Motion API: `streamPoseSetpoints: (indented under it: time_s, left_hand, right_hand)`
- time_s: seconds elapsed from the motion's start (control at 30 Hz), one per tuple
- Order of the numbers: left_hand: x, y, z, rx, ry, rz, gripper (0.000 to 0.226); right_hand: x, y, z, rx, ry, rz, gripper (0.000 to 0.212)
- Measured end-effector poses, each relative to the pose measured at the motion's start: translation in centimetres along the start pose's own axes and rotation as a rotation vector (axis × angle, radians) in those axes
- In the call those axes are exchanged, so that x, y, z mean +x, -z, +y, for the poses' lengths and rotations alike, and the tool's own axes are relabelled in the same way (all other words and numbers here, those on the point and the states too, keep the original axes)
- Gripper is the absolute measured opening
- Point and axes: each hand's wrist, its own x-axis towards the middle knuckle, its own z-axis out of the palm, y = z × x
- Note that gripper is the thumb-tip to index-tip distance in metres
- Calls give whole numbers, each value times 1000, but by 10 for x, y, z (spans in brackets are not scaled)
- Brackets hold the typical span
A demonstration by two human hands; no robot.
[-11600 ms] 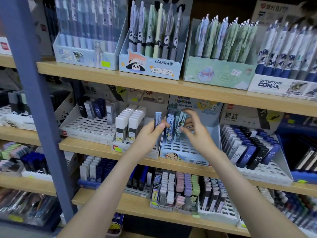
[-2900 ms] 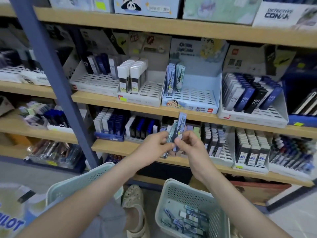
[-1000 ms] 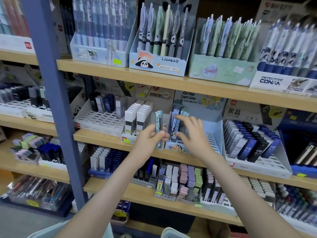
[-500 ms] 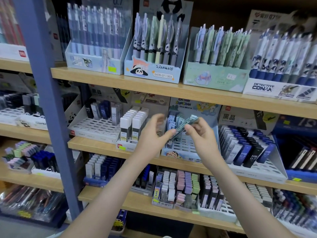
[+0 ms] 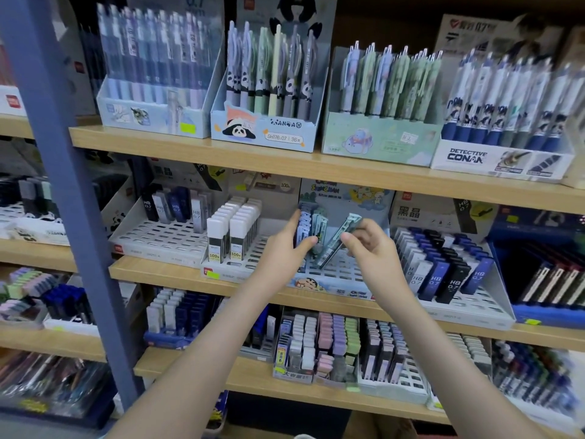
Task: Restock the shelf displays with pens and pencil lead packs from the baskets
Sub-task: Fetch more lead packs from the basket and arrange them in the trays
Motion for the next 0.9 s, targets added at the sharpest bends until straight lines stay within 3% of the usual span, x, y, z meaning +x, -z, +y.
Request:
streamPoseSetpoints:
  time_s: [0.3,0.53,0.67,0.9]
  left_hand:
    - [-13,-1,1,-157,-70,0,73]
    - [-5,-2,-16,-132,-64,3,57]
    - [-4,-3,-20,-189,-90,-3,55]
    - [-2,-1,-17,-160,-74,-63,58]
  right_hand:
    - [10,6,11,457,-192,-42,9]
    - [17,7,6,32,-72,-224,29]
    - [29,-2,11,-136,32,-241,27]
    - [35,-9,25,-138,108,-241,27]
